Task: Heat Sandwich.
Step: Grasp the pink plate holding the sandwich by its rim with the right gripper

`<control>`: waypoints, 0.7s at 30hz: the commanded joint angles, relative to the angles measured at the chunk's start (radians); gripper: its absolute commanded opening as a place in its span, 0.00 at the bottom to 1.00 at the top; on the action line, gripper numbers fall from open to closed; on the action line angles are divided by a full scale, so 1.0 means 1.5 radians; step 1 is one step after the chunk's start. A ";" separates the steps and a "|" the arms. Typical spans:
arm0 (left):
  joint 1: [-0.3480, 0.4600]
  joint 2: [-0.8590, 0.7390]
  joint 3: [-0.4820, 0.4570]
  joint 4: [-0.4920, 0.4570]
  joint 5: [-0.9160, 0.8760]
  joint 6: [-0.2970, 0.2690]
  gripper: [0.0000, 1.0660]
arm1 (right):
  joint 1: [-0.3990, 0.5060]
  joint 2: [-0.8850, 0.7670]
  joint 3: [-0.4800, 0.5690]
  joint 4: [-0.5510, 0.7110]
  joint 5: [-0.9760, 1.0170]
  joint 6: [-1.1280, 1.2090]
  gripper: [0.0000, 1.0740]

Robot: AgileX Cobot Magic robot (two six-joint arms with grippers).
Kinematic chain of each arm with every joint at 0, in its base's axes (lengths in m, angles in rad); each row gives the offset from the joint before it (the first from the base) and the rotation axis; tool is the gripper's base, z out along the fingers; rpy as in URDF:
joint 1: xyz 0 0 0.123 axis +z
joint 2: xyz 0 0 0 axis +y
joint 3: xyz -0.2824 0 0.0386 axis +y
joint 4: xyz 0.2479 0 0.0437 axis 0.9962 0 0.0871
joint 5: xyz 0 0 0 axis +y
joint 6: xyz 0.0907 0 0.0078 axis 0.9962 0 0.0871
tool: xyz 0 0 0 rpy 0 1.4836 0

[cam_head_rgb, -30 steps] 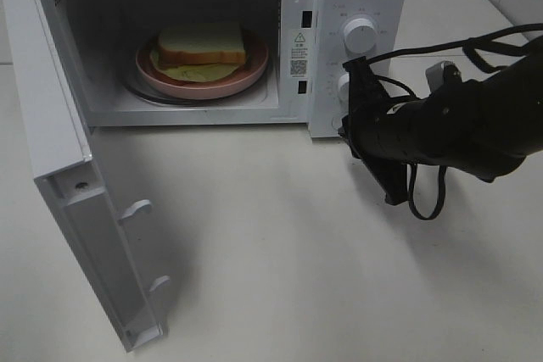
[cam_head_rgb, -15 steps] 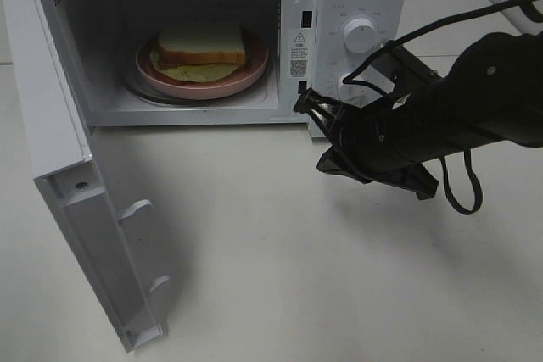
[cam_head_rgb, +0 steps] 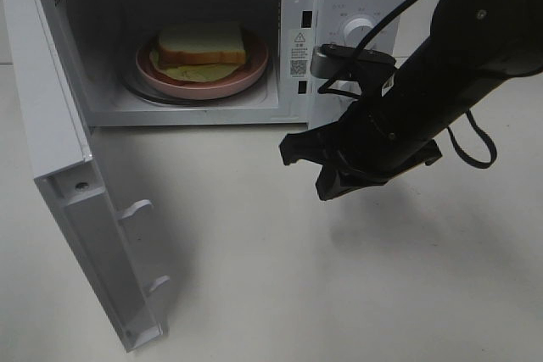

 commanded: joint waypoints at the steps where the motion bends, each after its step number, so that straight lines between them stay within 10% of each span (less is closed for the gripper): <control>1: 0.003 -0.015 0.002 -0.001 -0.005 -0.003 0.92 | 0.001 -0.007 -0.022 -0.063 0.067 -0.112 0.04; 21: 0.003 -0.015 0.002 -0.001 -0.005 -0.003 0.92 | 0.001 -0.007 -0.043 -0.113 0.140 -0.829 0.06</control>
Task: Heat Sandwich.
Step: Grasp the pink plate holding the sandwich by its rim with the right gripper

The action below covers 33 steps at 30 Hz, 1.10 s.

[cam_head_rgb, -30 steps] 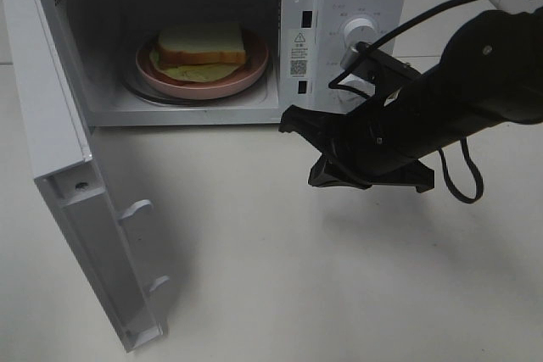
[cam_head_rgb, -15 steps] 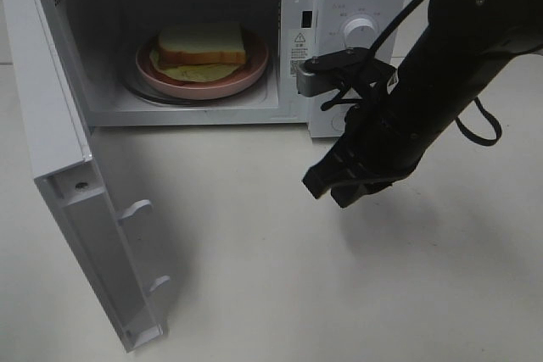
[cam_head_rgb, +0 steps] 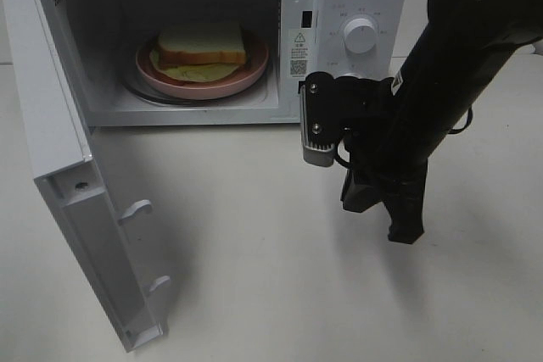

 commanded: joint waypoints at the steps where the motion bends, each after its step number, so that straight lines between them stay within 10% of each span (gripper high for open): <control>1: 0.003 -0.015 0.002 -0.001 -0.005 -0.003 0.92 | 0.001 -0.007 -0.006 -0.021 0.009 -0.108 0.06; 11: 0.003 -0.015 0.002 -0.001 -0.005 -0.003 0.92 | 0.002 -0.007 -0.008 -0.073 -0.001 -0.139 0.24; 22: 0.003 -0.015 0.002 -0.001 -0.005 -0.003 0.92 | 0.002 -0.007 -0.008 -0.086 -0.035 -0.039 0.95; 33: 0.003 -0.015 0.002 -0.001 -0.005 -0.003 0.92 | 0.033 -0.004 -0.046 -0.171 -0.049 -0.017 0.93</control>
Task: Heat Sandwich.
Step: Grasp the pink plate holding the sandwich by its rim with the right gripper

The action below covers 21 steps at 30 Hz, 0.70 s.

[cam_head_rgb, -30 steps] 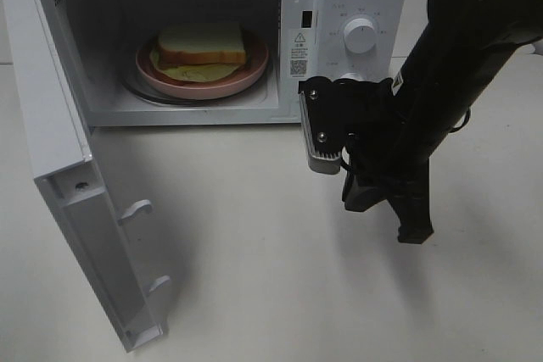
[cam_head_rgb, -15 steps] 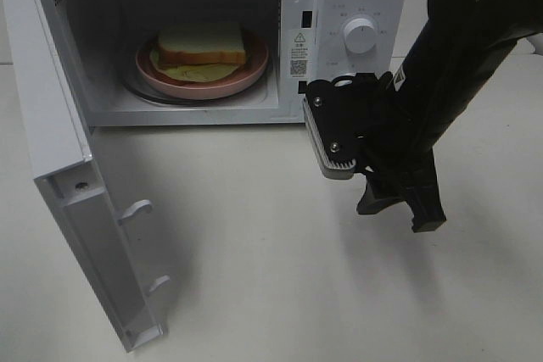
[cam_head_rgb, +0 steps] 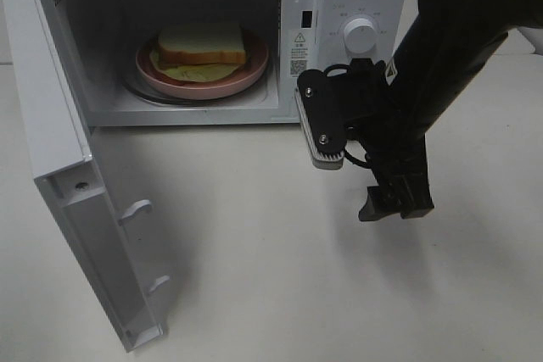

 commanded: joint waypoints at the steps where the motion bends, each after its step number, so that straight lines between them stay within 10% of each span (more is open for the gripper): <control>1: 0.003 -0.015 0.002 -0.001 -0.005 -0.003 0.92 | 0.013 -0.004 -0.023 -0.034 -0.003 0.017 0.93; 21: 0.003 -0.015 0.002 -0.001 -0.005 -0.003 0.92 | 0.060 0.131 -0.223 -0.078 -0.021 0.027 0.89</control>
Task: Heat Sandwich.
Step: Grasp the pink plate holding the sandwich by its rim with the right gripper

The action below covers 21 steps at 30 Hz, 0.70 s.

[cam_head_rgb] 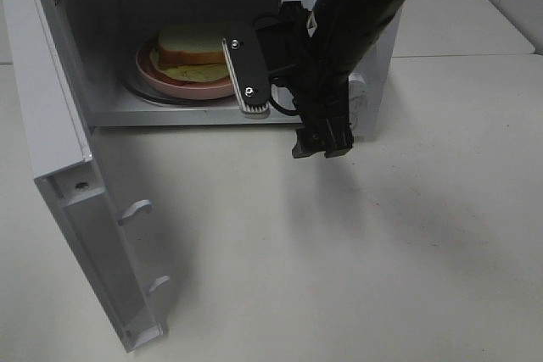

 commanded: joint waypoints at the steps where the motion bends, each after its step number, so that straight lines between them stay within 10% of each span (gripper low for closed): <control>1: 0.003 -0.015 0.002 -0.001 -0.005 -0.003 0.92 | 0.003 0.023 -0.031 -0.003 -0.002 0.003 0.89; 21: 0.003 -0.015 0.002 -0.001 -0.005 -0.003 0.92 | 0.003 0.173 -0.202 0.014 -0.035 0.003 0.87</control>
